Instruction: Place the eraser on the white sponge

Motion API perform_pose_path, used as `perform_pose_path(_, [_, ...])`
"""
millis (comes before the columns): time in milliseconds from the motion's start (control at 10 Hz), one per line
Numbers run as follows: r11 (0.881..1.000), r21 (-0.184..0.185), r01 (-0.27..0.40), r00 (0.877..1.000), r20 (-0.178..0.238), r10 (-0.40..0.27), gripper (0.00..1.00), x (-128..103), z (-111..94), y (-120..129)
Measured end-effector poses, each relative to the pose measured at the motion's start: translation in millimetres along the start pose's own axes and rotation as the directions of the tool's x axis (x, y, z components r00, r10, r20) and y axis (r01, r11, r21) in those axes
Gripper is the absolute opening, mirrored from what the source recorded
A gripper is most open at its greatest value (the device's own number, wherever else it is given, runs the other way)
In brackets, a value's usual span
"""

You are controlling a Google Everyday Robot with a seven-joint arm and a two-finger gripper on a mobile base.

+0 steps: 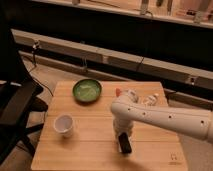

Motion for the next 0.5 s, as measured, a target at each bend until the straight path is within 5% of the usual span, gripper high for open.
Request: perform_pose_path(500, [1.0,0.007,0.006,1.0,-0.013,-0.006,0.8,3.5,-7.3,5.0])
